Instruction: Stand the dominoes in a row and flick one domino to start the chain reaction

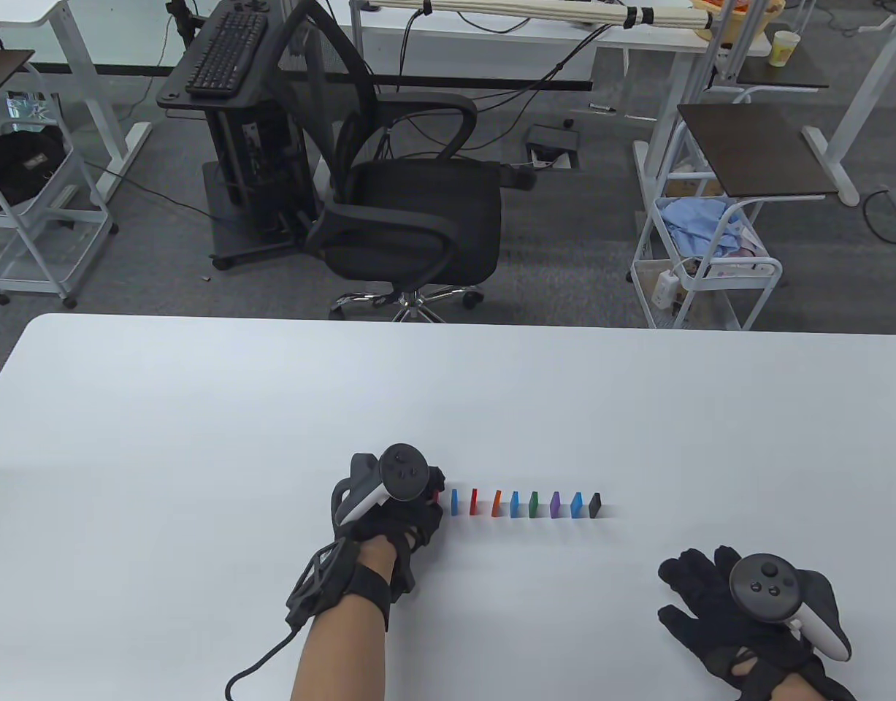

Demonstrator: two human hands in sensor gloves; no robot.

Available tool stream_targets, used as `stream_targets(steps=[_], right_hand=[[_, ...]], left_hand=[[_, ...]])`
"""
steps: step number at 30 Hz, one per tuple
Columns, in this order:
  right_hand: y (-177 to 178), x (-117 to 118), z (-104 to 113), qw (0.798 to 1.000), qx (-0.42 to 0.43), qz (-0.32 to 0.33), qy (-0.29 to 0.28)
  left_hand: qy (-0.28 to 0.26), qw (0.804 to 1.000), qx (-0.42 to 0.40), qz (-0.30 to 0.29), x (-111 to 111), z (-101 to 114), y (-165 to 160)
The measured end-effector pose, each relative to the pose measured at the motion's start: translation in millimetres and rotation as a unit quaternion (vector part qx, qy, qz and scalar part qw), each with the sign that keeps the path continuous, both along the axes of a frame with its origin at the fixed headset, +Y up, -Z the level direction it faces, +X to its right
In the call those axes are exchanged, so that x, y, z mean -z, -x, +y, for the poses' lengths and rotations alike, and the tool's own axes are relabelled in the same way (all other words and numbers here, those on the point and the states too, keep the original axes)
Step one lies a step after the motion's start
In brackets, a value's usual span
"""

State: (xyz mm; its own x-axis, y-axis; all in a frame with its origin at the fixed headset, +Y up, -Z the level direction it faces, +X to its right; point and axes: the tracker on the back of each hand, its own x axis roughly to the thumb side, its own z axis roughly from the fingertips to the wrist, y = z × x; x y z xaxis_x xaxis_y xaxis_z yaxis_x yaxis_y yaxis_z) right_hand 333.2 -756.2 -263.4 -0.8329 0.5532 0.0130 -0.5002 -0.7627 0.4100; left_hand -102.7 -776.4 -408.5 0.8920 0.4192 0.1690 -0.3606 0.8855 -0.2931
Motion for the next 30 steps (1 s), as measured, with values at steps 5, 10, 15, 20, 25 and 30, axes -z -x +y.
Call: stream_targets(steps=[5,10,15,20,25,30], right_hand=[[0,0,0,1.000,0.001,0.000,0.002],[0,0,0,1.000,0.001,0.000,0.000],[1,-1,0,1.000,0.002,0.001,0.001],[-3,0,0,1.000,0.001,-0.006,-0.002],[-4,0,0,1.000,0.005,-0.012,-0.004],[-1,0,-3,1.000,0.001,-0.009,0.005]], left_hand=[[0.002,1.000,0.000,0.000,0,0,0],[0.006,1.000,0.002,-0.003,-1,-1,1],[-0.001,1.000,0.001,-0.005,-6,7,5],[-0.022,1.000,0.019,-0.003,-21,22,10],[-0.024,0.999,0.049,-0.003,-41,39,15],[-0.008,0.997,0.077,0.001,-66,47,20]])
